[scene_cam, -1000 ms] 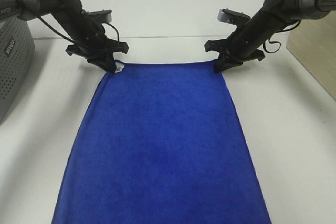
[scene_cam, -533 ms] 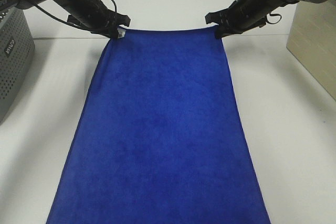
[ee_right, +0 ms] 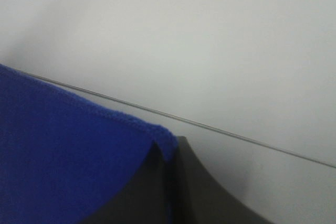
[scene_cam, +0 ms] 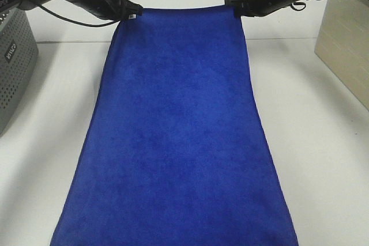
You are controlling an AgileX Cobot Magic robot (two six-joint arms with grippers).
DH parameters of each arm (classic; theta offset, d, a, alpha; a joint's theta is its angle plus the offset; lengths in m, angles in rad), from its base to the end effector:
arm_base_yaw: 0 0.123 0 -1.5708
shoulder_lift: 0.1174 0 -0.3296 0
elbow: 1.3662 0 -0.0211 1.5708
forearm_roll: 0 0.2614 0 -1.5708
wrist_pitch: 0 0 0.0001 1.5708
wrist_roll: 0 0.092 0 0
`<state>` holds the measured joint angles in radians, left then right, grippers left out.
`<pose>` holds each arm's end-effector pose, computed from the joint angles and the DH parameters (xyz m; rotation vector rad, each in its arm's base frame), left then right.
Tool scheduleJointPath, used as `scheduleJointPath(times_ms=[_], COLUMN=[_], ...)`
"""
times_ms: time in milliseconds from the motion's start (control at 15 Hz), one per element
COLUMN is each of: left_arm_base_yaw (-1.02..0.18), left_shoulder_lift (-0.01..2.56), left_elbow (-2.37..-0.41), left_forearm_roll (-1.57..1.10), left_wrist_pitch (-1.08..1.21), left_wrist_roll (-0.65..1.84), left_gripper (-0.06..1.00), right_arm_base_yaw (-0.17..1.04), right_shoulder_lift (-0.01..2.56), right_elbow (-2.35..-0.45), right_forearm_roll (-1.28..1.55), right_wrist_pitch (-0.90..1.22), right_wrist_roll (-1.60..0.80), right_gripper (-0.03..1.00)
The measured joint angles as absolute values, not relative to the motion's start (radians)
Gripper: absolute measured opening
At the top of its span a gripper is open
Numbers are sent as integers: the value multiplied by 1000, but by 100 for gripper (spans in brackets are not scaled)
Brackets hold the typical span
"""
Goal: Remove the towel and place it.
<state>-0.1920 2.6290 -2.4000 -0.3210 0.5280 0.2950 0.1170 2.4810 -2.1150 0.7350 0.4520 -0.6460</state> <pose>0.6238 -0.1362 0.1790 0.3177 2.1994 -0.2744 0.6032 0.0981 0.1902 -0.2553 2.1788 0.4125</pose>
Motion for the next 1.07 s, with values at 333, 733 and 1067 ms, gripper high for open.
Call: scheduleJointPath(times_ms=[333, 733, 1067], left_arm_base_yaw=[-192, -192, -192], left_shoulder_lift=[2630, 2678, 2716], left_elbow=[-2400, -2400, -2400], left_forearm_roll=[-271, -267, -267], left_wrist_pitch=[508, 437, 381], left_wrist_roll=[301, 301, 301], left_gripper=[1, 1, 1], right_arm_base_yaw=[117, 117, 117], right_shoulder_lift=[2530, 2566, 2623], right_elbow=[-2118, -2118, -2150], right_forearm_roll=[916, 1033, 1037], right_wrist_pitch=[439, 396, 382], right_wrist_roll=[-856, -979, -984], right_gripper=[2, 2, 2])
